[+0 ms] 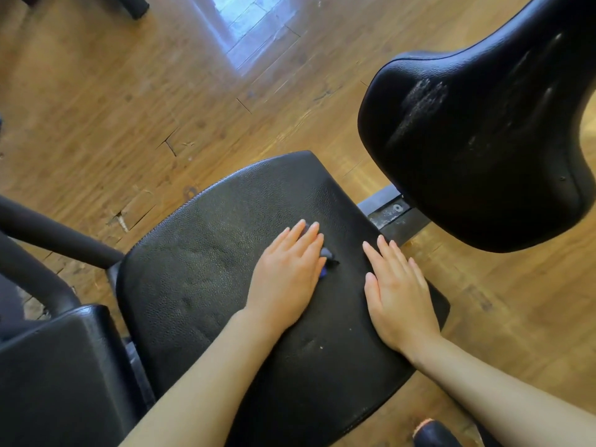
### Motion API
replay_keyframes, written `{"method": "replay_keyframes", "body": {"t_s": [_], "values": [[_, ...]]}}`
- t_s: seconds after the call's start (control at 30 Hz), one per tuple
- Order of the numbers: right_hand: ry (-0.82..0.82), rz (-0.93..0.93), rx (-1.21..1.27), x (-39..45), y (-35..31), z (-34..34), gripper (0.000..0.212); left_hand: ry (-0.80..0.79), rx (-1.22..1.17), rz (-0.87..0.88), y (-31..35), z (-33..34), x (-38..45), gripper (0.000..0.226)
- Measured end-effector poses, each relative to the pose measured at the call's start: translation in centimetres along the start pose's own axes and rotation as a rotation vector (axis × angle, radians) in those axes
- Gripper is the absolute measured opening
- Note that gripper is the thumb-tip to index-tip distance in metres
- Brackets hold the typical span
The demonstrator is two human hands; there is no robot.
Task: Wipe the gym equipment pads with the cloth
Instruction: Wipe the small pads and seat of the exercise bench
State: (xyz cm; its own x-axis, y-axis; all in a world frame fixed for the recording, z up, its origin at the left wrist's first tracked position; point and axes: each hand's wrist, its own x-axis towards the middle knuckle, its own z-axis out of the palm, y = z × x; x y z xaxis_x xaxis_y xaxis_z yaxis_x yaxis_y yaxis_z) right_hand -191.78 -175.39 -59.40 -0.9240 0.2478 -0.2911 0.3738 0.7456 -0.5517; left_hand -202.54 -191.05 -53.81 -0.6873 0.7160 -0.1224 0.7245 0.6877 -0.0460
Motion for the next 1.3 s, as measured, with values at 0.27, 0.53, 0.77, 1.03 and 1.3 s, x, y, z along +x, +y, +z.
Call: {"method": "replay_keyframes", "body": {"t_s": [0.27, 0.53, 0.77, 1.03, 1.3], "values": [[-0.004, -0.002, 0.052, 0.0, -0.1, -0.3, 0.062, -0.04, 0.09, 0.209, -1.8, -2.1, -6.1, 0.04], [-0.014, 0.007, 0.062, 0.0, -0.1, -0.4, 0.061, 0.043, 0.093, 0.157, -2.2, -1.6, -4.2, 0.039], [-0.025, 0.013, 0.061, -0.1, -0.3, -0.2, 0.058, 0.017, -0.008, 0.288, -1.7, -0.6, -3.1, 0.036], [-0.034, 0.023, 0.053, 0.0, -0.3, -0.5, 0.059, -0.067, -0.165, 0.175, -2.3, -2.6, -5.8, 0.038], [-0.031, 0.028, 0.035, -0.1, -0.4, -0.5, 0.07, -0.005, -0.116, 0.203, 0.5, -1.0, -1.1, 0.035]]}}
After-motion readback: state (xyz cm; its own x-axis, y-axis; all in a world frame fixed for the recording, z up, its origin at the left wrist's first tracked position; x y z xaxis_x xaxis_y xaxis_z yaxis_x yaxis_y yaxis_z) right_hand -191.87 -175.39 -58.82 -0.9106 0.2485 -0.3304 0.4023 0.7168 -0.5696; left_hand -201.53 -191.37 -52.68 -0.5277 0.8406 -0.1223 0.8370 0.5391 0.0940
